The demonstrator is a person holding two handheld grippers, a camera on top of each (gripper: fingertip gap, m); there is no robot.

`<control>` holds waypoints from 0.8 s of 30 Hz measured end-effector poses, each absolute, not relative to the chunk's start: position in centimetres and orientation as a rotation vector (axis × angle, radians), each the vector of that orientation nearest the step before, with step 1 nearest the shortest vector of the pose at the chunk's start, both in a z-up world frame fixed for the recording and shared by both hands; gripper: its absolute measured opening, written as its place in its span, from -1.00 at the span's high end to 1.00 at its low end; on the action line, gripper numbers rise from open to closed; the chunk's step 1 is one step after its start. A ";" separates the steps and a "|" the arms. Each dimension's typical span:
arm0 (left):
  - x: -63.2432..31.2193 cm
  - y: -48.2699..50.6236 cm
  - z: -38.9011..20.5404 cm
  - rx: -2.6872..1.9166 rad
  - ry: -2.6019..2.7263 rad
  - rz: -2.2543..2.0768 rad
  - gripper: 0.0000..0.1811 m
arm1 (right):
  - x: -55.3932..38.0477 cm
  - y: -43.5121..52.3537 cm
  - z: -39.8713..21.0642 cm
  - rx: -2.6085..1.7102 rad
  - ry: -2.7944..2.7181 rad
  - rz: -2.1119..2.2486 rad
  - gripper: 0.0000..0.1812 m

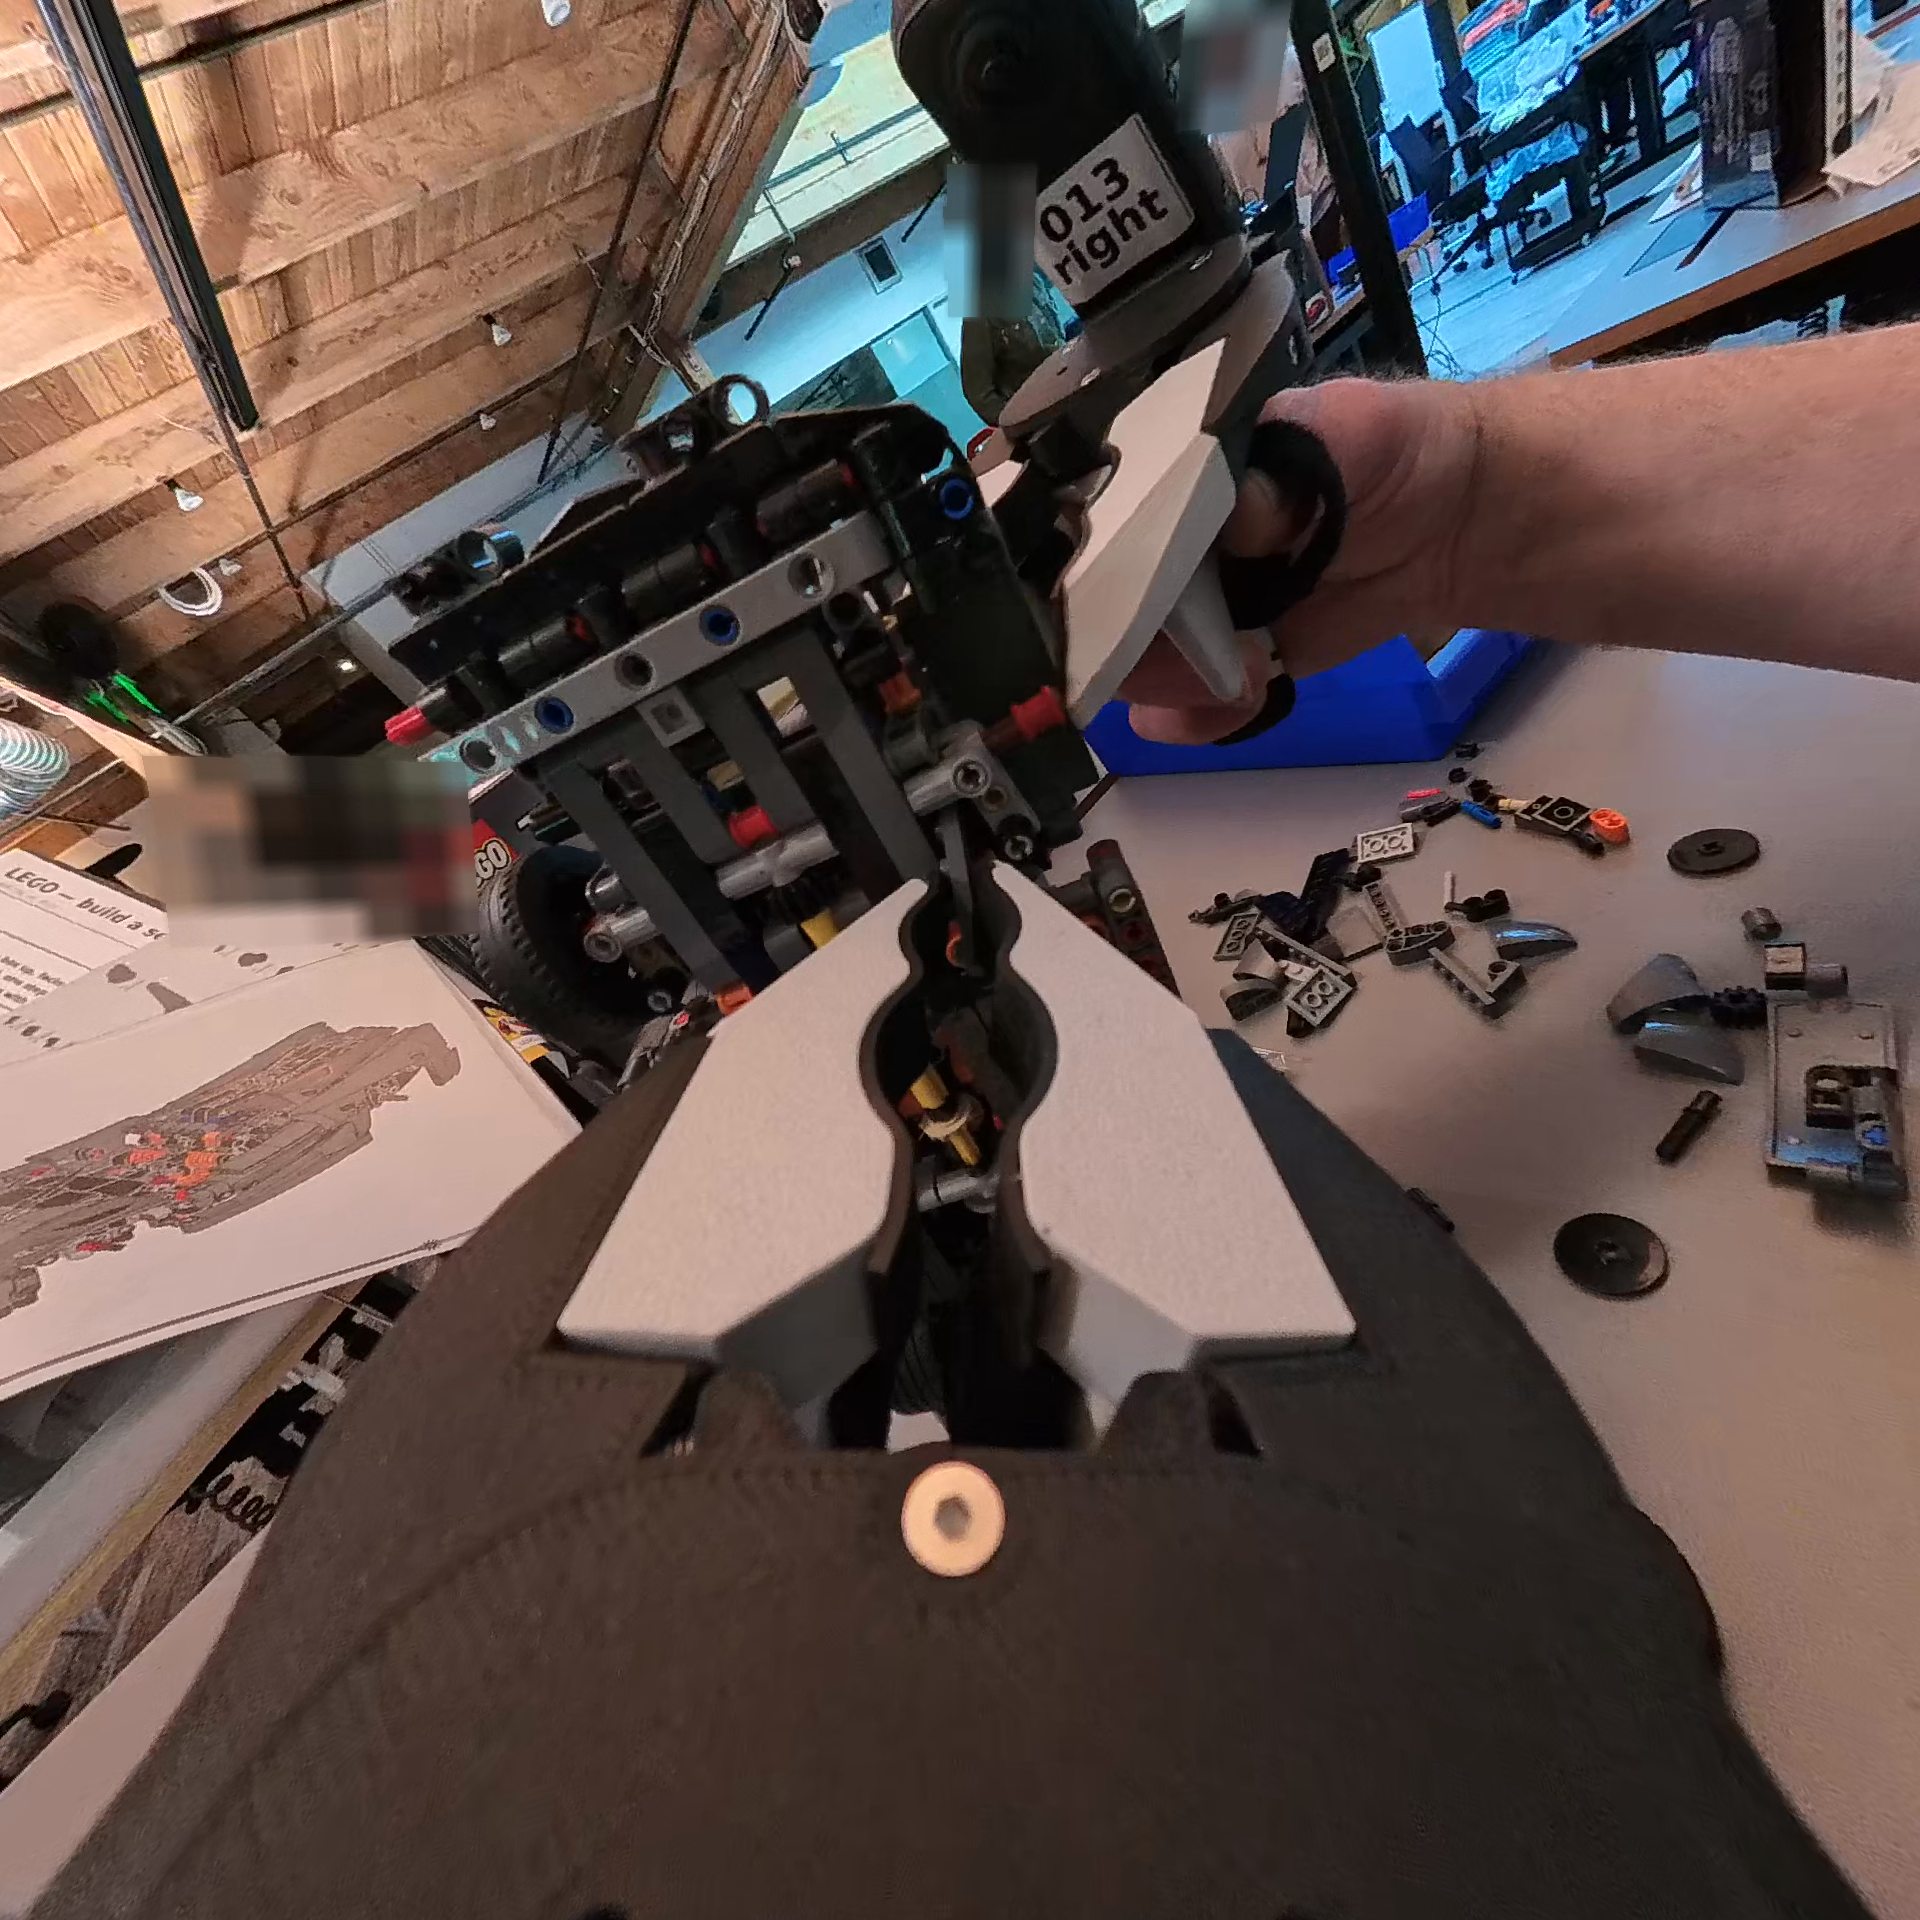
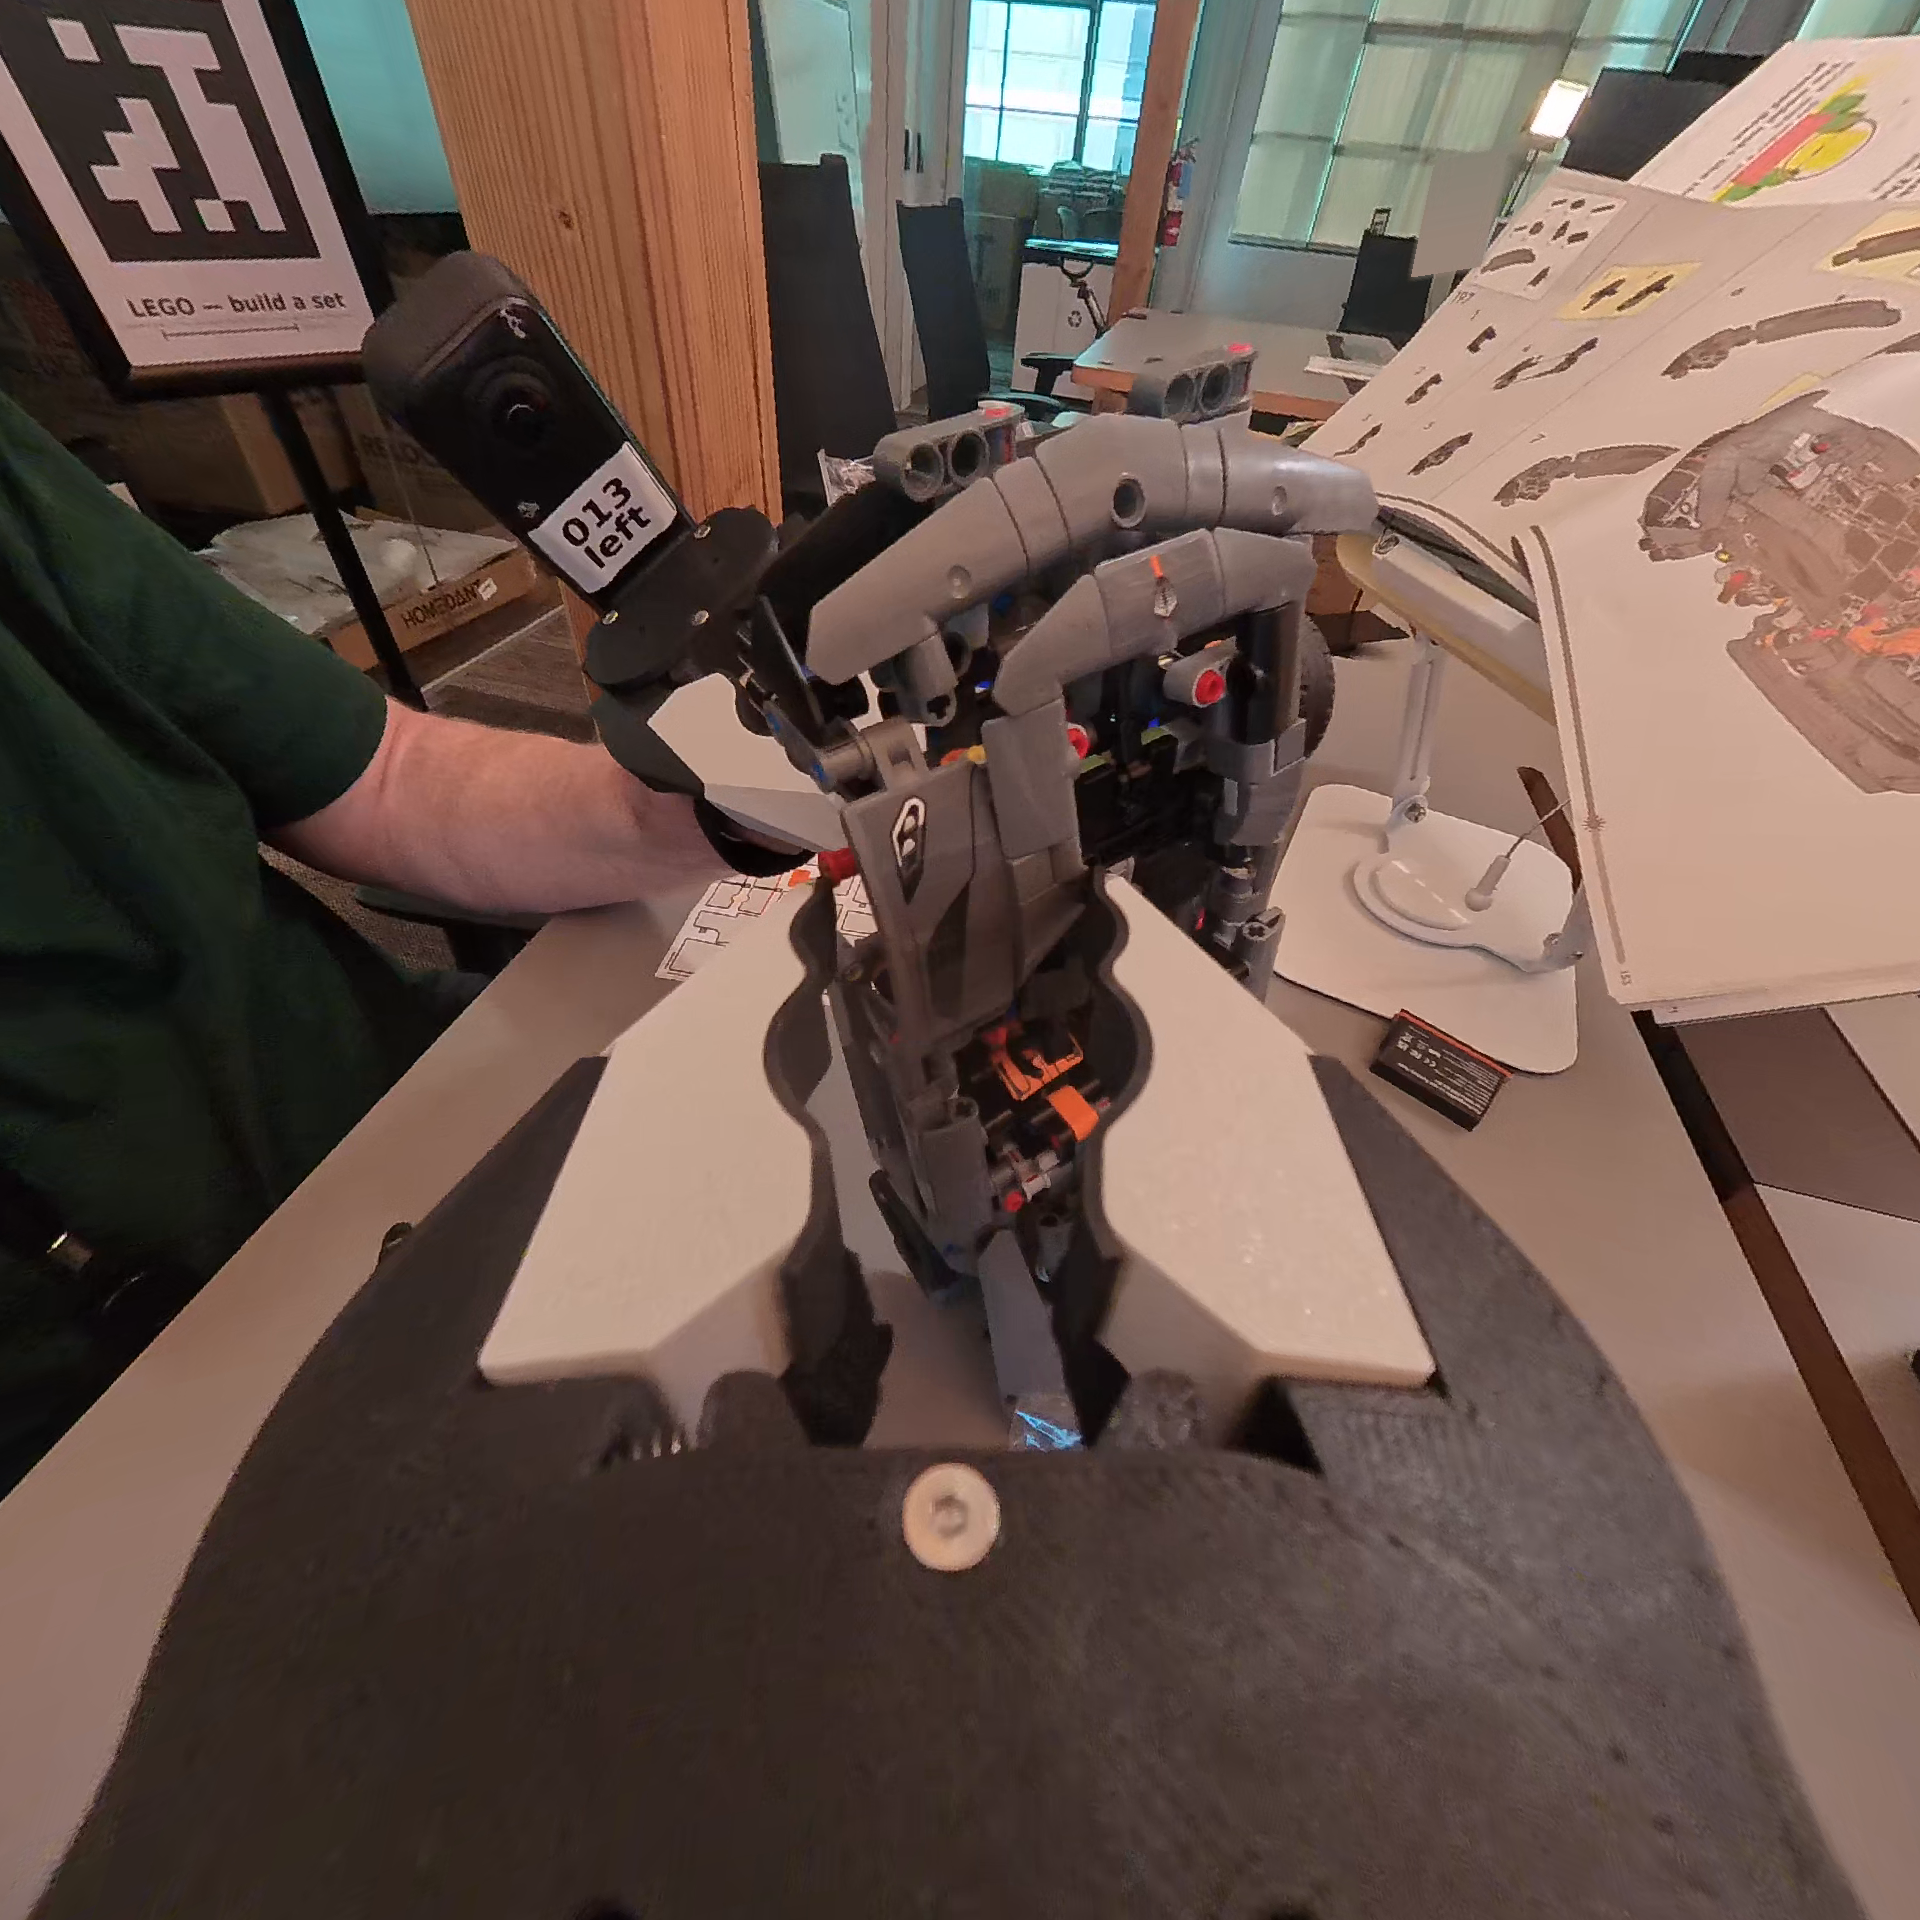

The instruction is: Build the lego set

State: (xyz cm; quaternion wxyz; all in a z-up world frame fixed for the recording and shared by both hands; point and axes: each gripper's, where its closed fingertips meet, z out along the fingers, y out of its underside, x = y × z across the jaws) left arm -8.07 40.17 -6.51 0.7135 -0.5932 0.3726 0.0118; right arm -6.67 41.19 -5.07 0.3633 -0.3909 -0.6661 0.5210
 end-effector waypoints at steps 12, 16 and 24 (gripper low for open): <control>-8.0 40.1 -6.5 -1.312 0.828 0.020 0.98 | -6.7 41.2 -5.0 -1.003 -1.713 1.336 0.50; -7.9 40.1 -6.5 -1.310 0.834 0.021 0.97 | -6.7 41.2 -5.0 -1.003 -1.710 1.337 0.53; -7.7 40.1 -6.4 -1.307 0.836 0.027 0.98 | -6.7 41.3 -5.0 -1.003 -1.703 1.339 0.54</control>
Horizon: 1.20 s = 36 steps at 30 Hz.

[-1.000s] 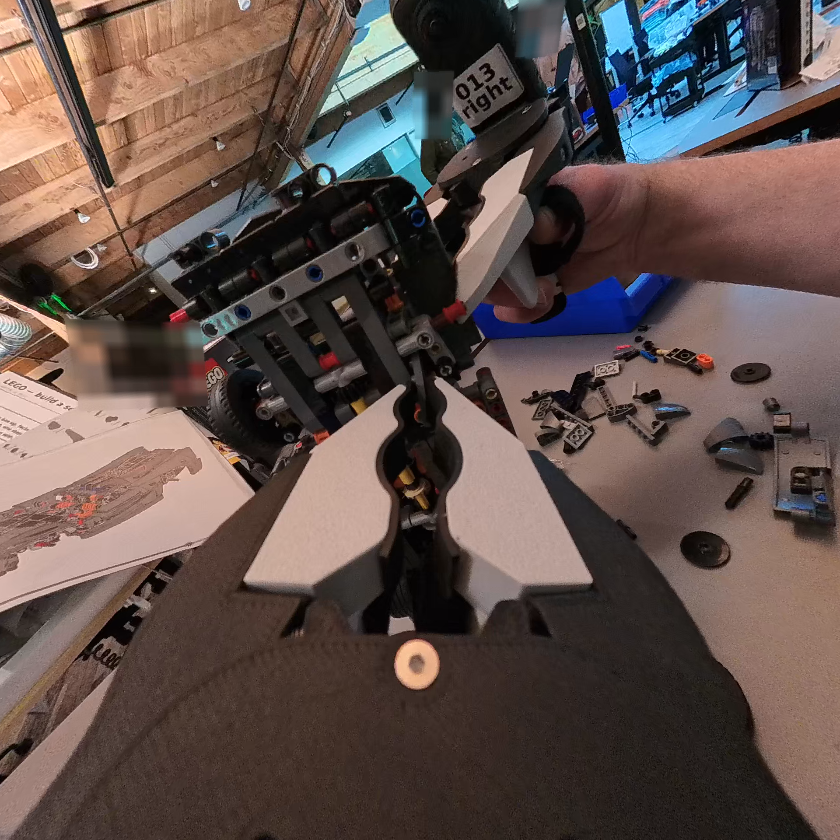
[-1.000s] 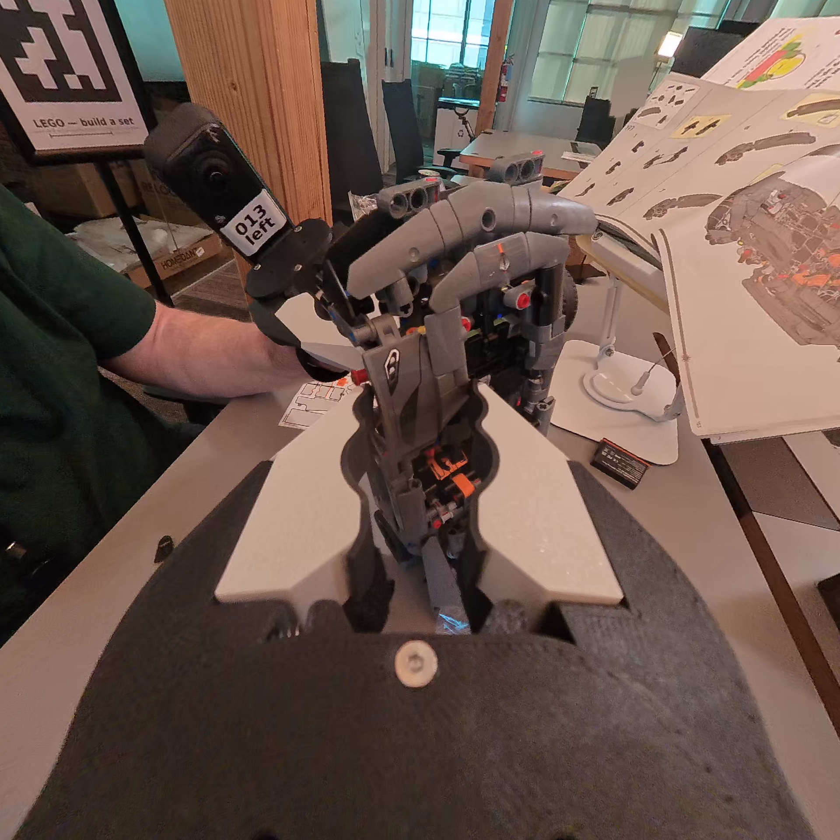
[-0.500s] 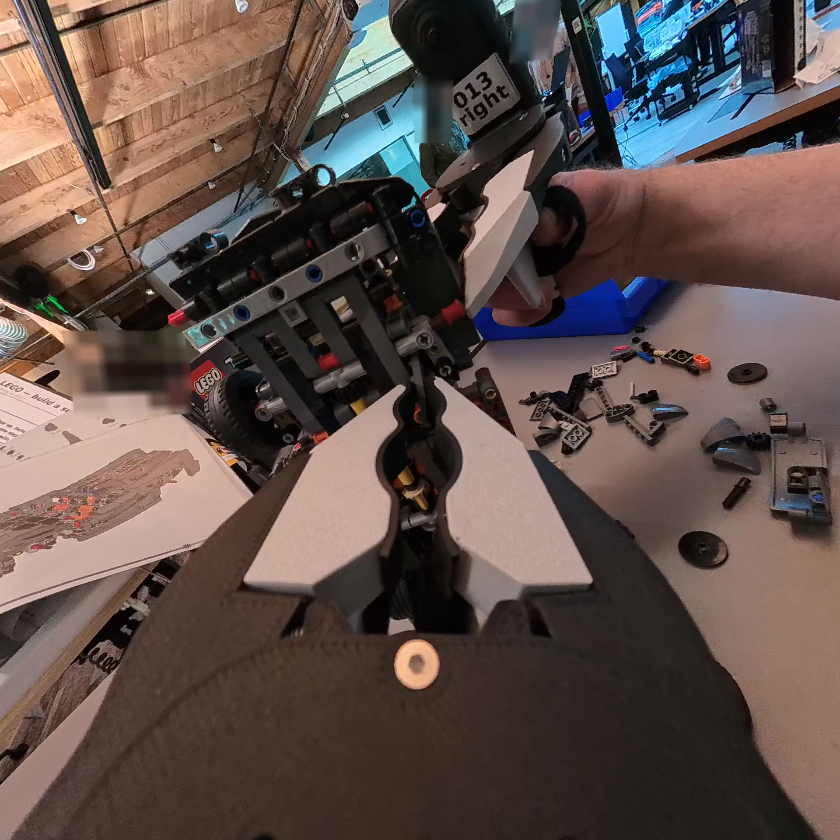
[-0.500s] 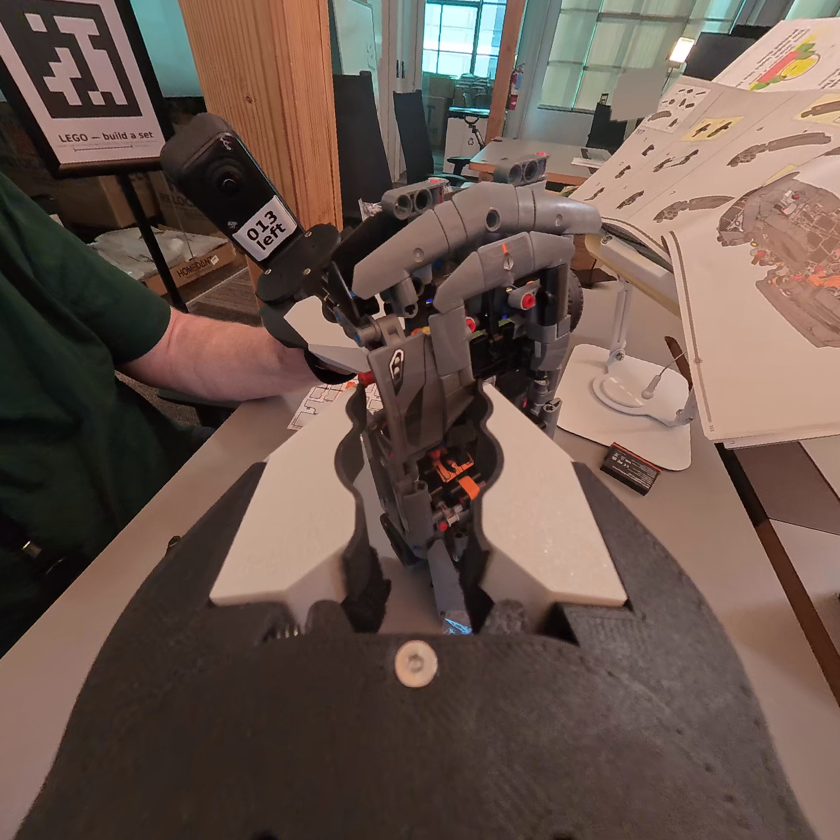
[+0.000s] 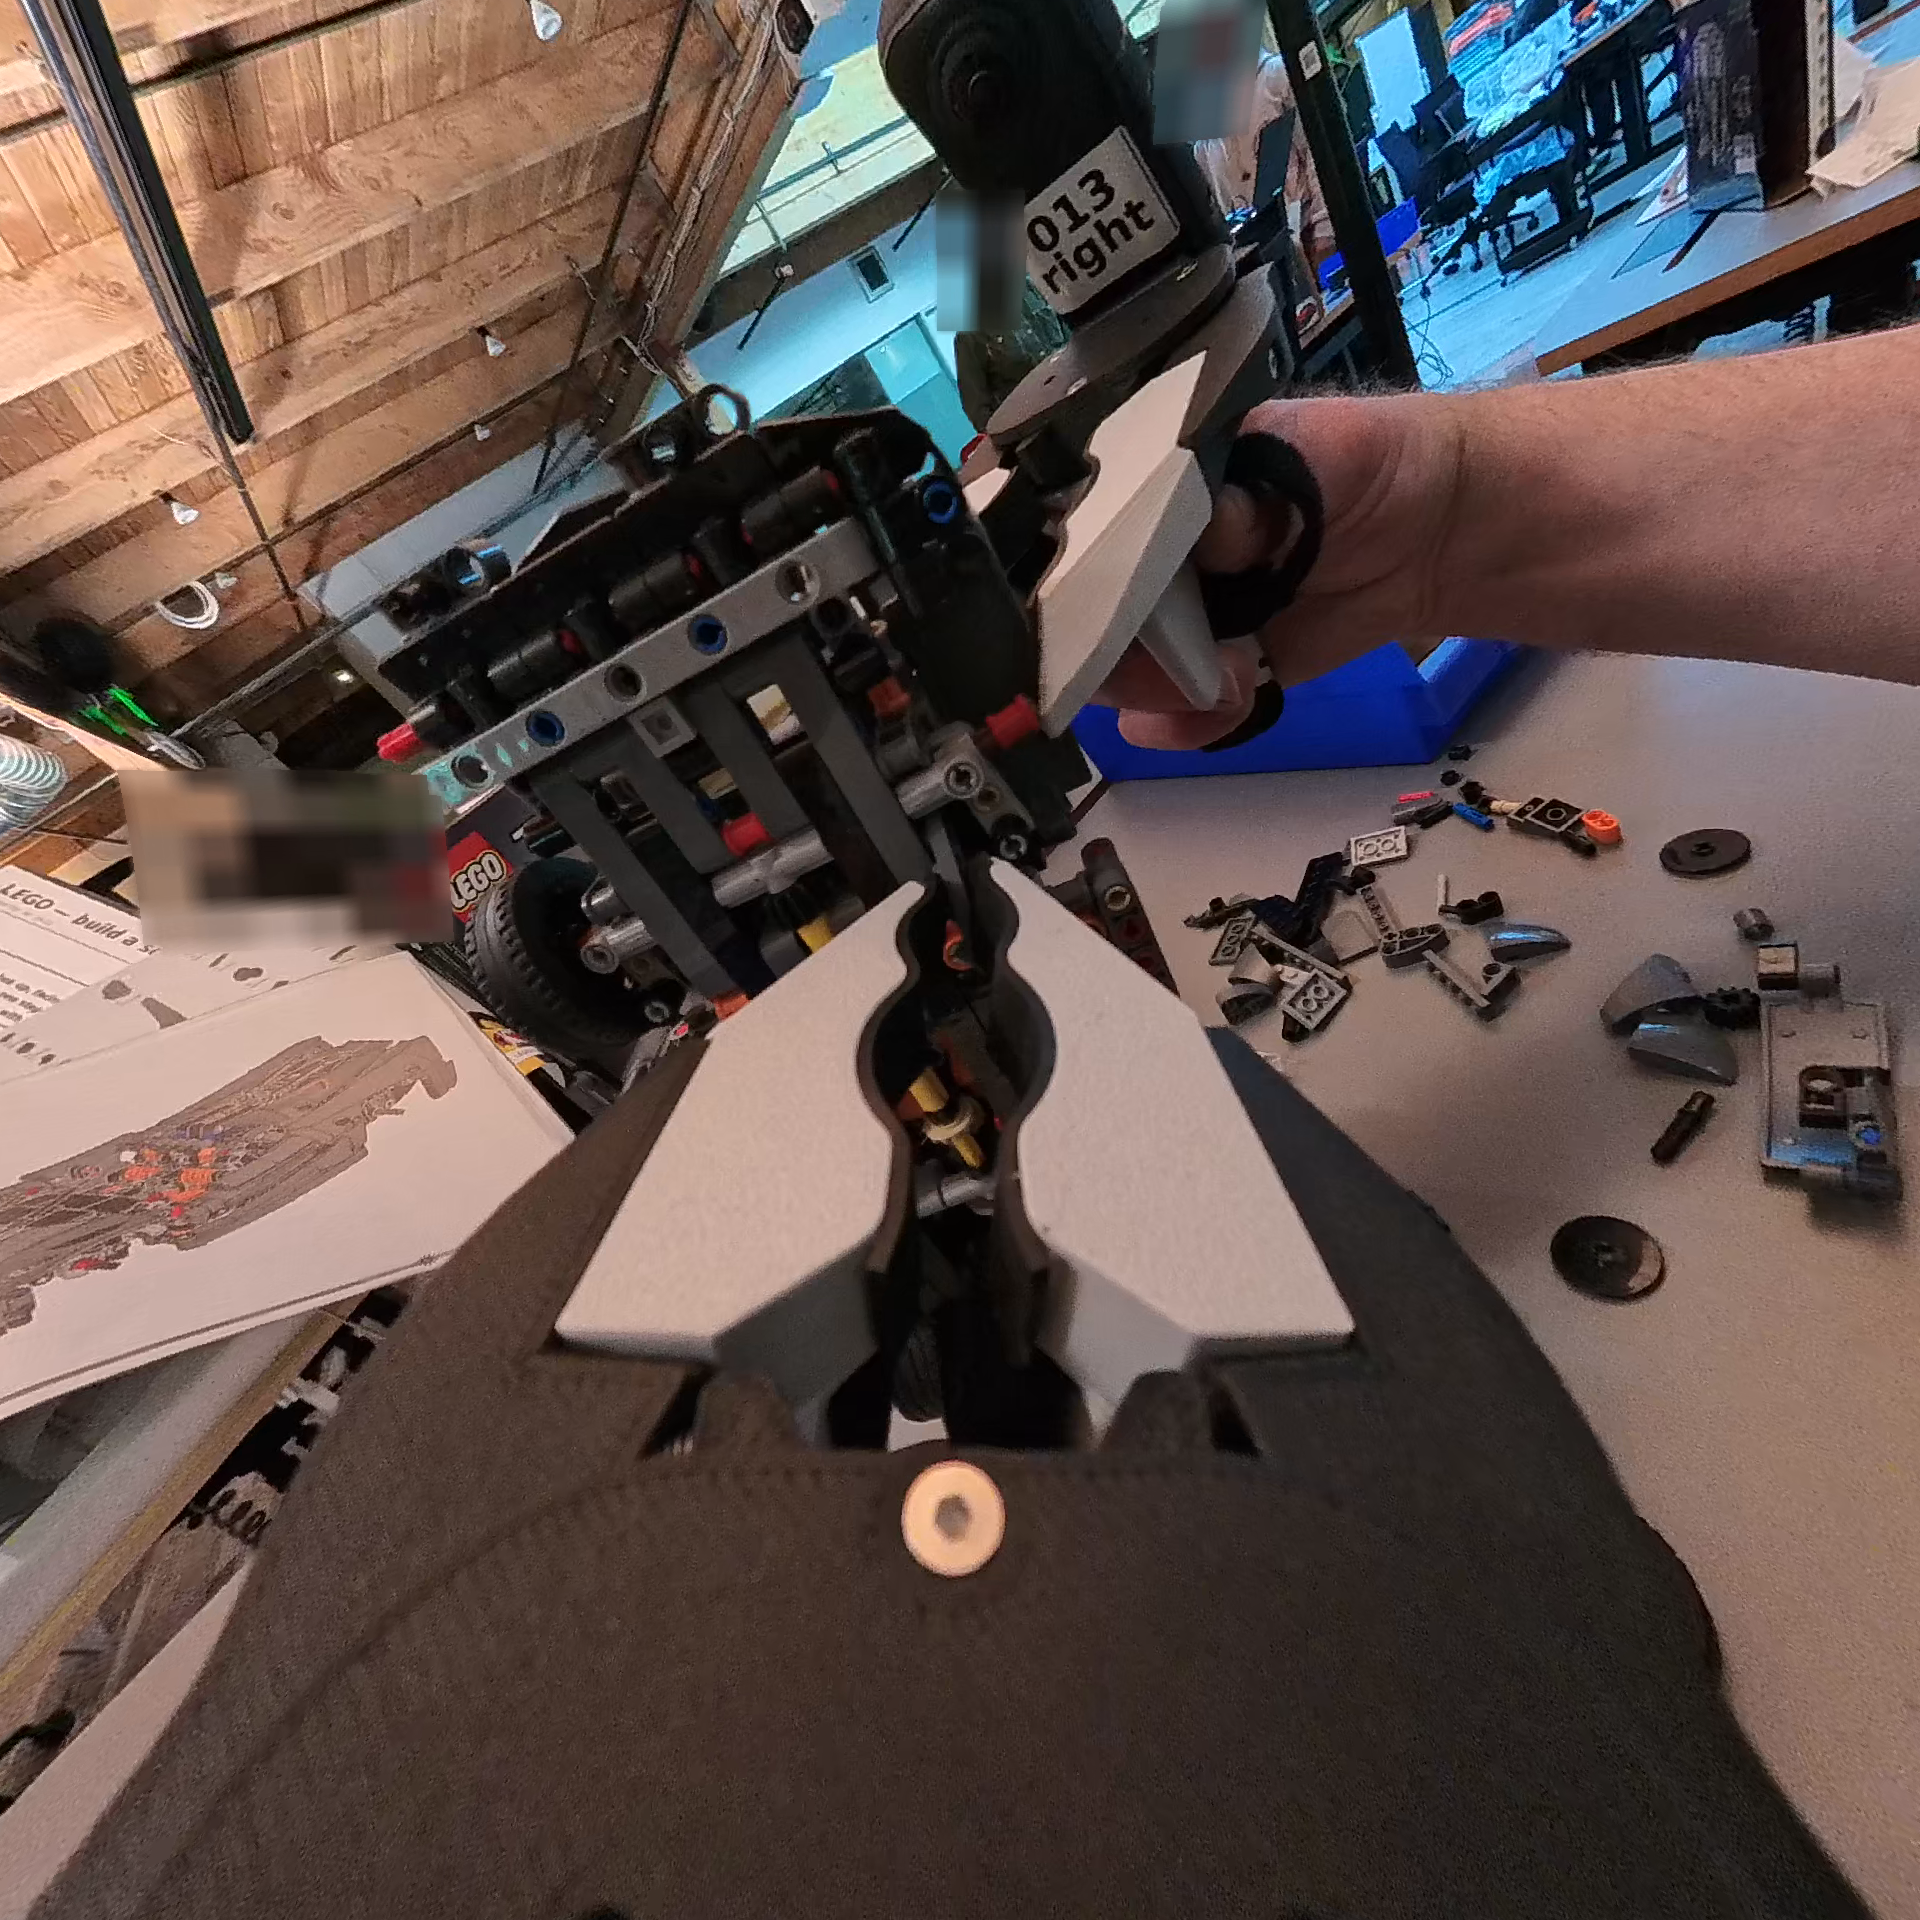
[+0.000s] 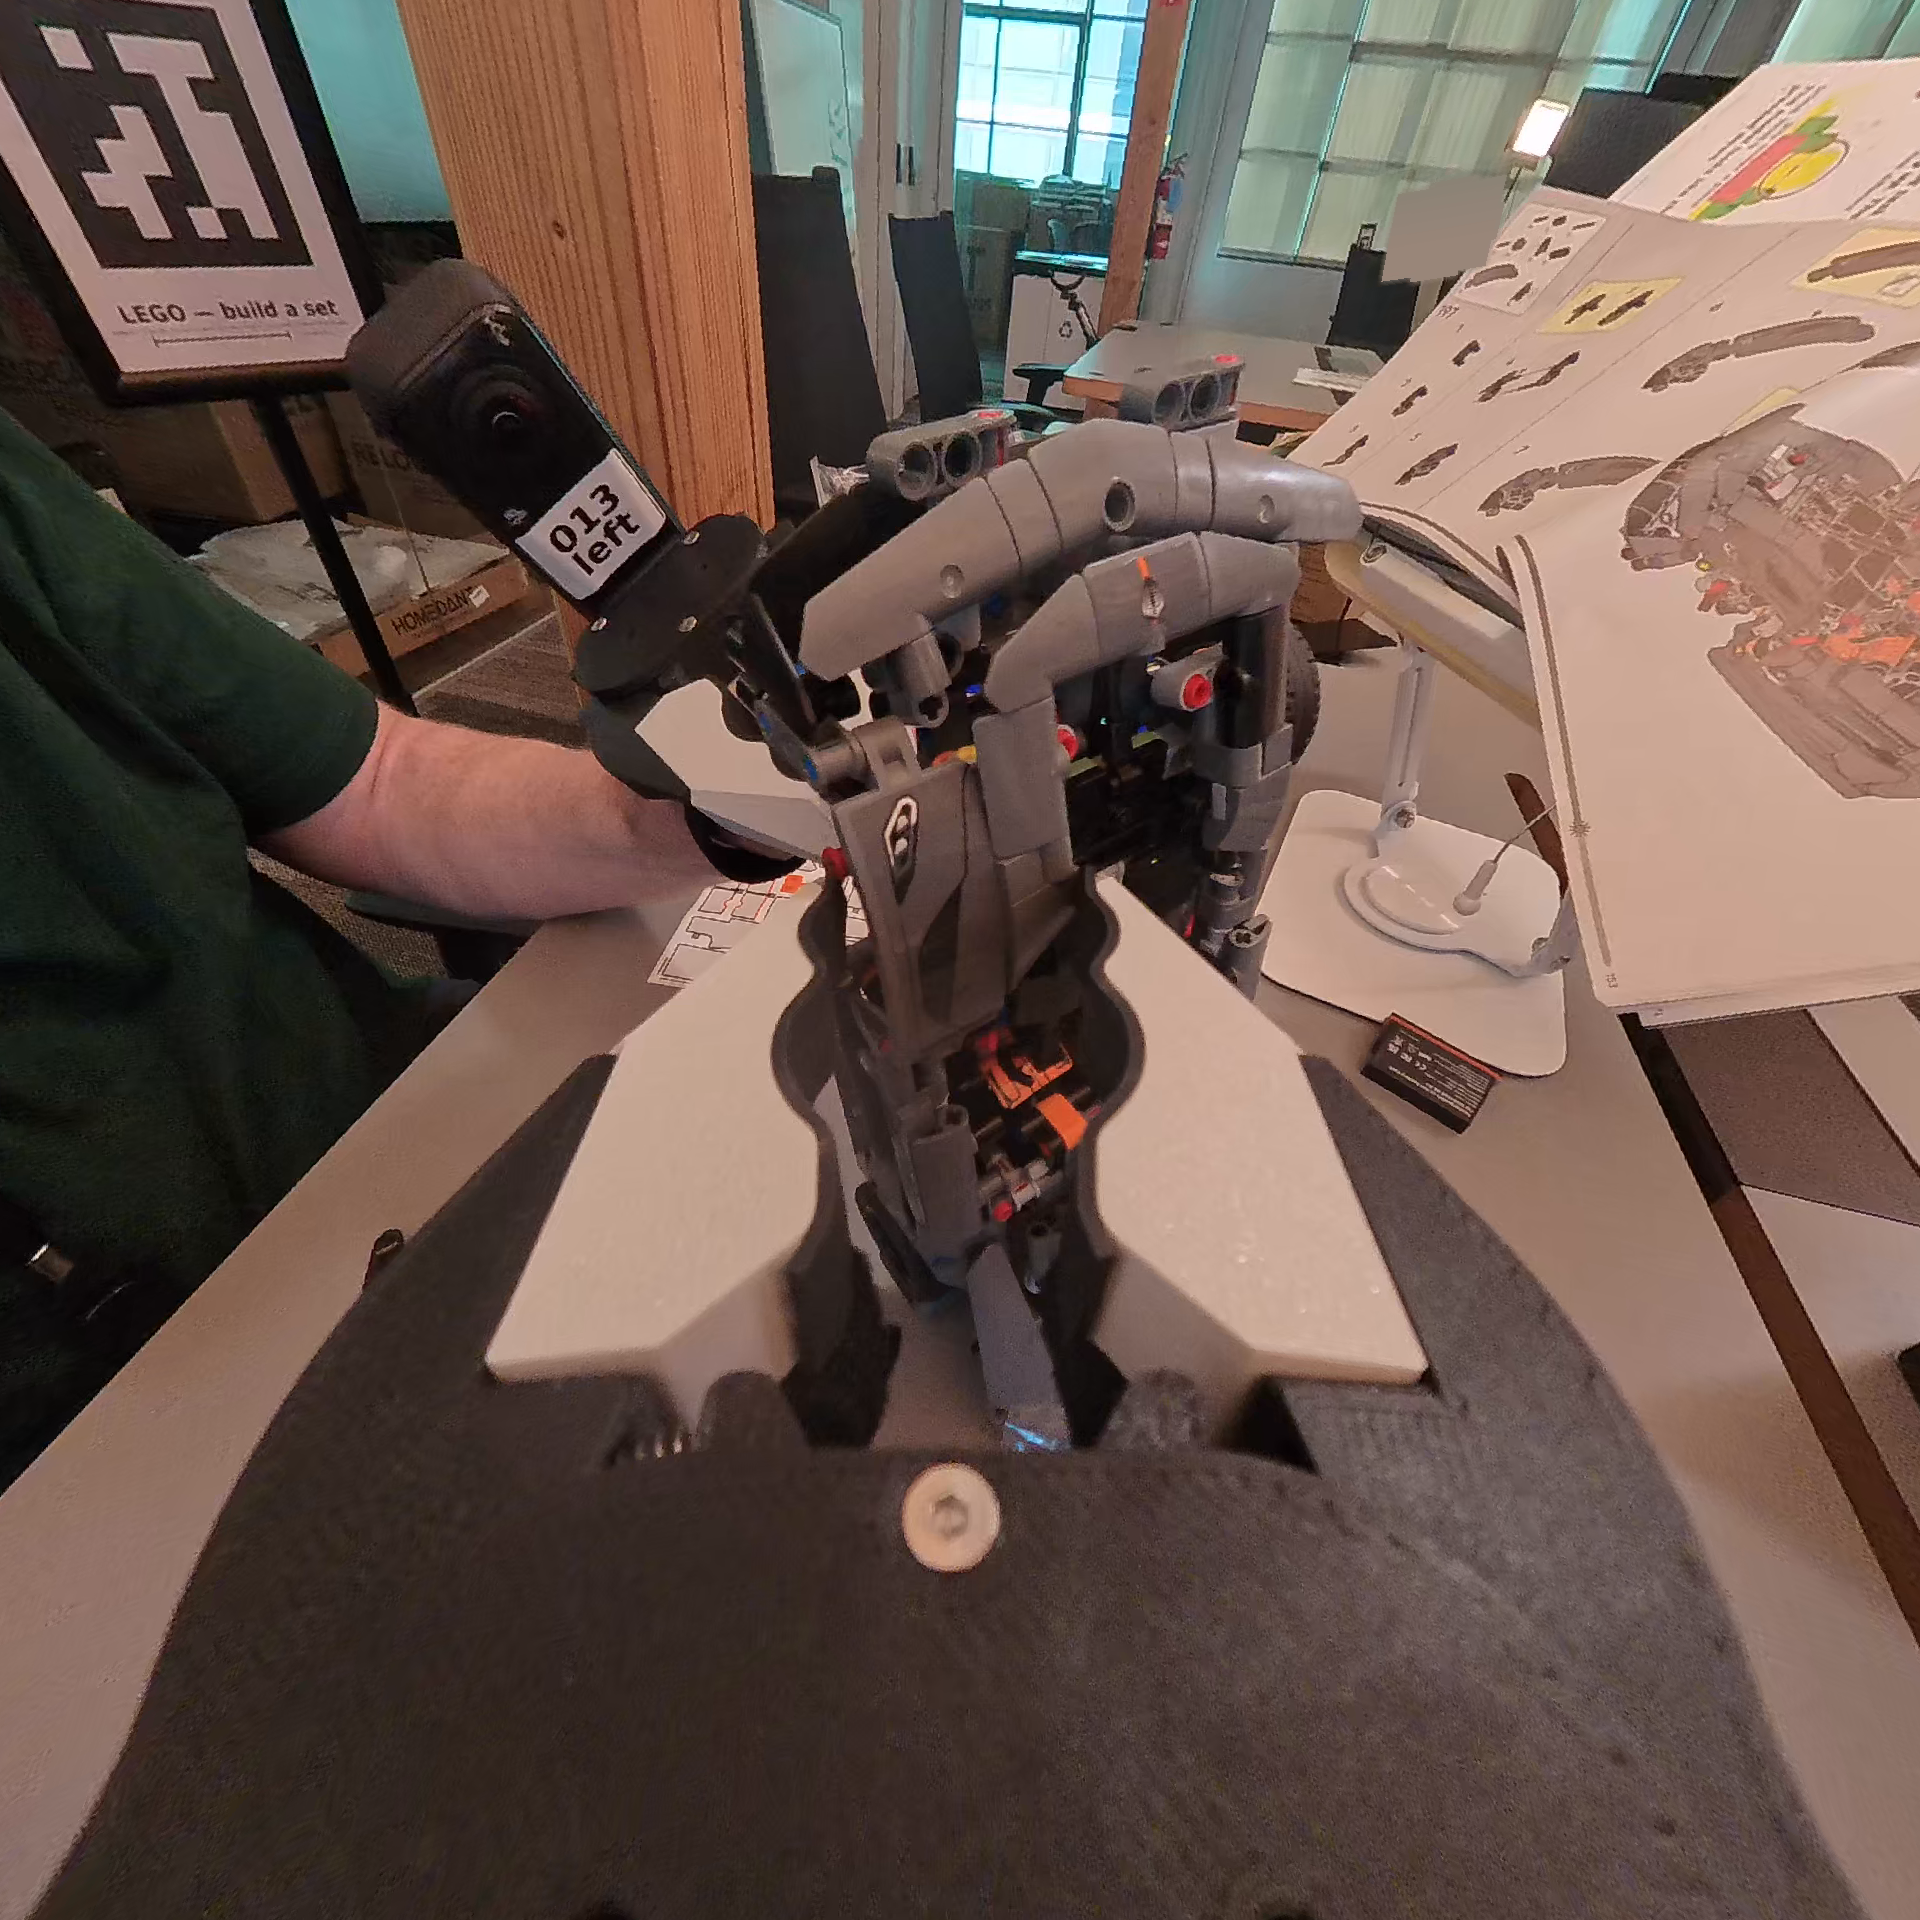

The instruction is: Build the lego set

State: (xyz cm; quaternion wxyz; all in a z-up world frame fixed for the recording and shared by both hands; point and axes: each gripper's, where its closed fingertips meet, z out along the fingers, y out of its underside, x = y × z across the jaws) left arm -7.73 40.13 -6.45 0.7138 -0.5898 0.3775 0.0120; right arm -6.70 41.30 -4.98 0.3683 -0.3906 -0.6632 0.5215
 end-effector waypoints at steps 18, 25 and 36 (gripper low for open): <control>-7.1 39.6 -6.1 -1.249 0.748 -0.004 0.97 | -6.4 41.0 -4.7 -0.974 -1.697 1.389 0.53; -7.3 39.6 -5.6 -1.266 0.643 -0.222 0.97 | -6.7 40.9 -4.5 -0.985 -1.676 1.417 0.49; -7.5 40.3 -5.0 -1.271 0.538 -0.336 0.99 | -8.0 41.7 -3.9 -1.009 -1.532 1.521 0.46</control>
